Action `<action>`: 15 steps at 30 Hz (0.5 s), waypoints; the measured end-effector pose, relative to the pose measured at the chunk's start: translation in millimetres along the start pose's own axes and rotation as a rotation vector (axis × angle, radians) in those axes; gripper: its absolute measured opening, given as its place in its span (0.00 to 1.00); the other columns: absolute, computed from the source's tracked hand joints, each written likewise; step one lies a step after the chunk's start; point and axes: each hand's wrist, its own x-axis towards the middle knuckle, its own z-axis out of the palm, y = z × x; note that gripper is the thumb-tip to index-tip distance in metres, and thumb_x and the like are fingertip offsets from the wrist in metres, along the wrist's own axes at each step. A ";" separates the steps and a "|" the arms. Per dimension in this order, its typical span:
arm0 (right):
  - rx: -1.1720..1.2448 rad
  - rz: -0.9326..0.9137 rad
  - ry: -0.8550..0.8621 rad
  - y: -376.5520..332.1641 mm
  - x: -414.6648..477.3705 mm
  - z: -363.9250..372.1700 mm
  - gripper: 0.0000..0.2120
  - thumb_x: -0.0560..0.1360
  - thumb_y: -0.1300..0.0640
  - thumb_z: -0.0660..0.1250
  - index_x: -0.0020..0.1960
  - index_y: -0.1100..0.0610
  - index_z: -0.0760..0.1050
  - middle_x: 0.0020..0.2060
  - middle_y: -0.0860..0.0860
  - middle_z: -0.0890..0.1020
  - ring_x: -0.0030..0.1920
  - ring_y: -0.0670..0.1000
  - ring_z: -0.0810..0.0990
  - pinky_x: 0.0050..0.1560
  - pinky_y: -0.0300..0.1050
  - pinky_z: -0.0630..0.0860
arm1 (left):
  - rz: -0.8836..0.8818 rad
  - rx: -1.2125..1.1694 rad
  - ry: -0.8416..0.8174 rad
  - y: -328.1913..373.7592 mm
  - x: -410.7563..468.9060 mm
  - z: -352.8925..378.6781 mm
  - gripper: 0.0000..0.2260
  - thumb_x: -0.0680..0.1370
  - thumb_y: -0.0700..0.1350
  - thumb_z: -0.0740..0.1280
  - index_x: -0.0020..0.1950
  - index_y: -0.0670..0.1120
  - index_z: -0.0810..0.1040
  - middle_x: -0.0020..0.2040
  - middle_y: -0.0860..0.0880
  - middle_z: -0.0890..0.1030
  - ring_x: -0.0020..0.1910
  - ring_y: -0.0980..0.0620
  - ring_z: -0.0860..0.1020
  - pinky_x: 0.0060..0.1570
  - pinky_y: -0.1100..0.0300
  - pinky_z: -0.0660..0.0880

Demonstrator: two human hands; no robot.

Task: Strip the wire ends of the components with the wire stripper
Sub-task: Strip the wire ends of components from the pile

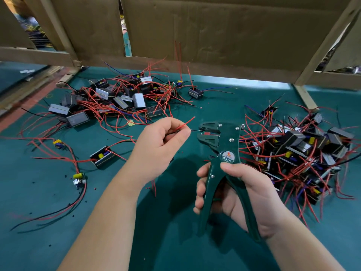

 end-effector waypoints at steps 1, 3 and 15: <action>-0.005 0.003 -0.014 0.3 0.2 0.5 0.26 0.59 0.46 0.78 0.48 0.63 0.80 0.38 0.63 0.78 0.36 0.61 0.79 0.41 0.58 0.78 | 0.000 0.003 -0.003 0.0 -0.2 1.5 0.03 0.76 0.46 0.67 0.42 0.51 0.77 0.33 0.55 0.75 0.31 0.57 0.68 0.33 0.67 0.67; -0.015 0.012 -0.027 0.4 0.3 1.2 0.26 0.58 0.45 0.78 0.47 0.63 0.80 0.37 0.63 0.78 0.35 0.61 0.79 0.41 0.57 0.78 | -0.002 -0.002 -0.011 0.3 -0.9 3.7 0.03 0.74 0.48 0.65 0.42 0.51 0.77 0.34 0.49 0.74 0.32 0.54 0.68 0.33 0.62 0.66; -0.036 0.039 0.040 -2.3 0.1 4.9 0.15 0.66 0.50 0.69 0.42 0.62 0.80 0.33 0.63 0.78 0.31 0.60 0.77 0.36 0.55 0.78 | 0.032 0.059 -0.049 1.2 -2.6 4.3 0.07 0.79 0.40 0.65 0.44 0.50 0.77 0.28 0.58 0.71 0.25 0.61 0.63 0.27 0.70 0.63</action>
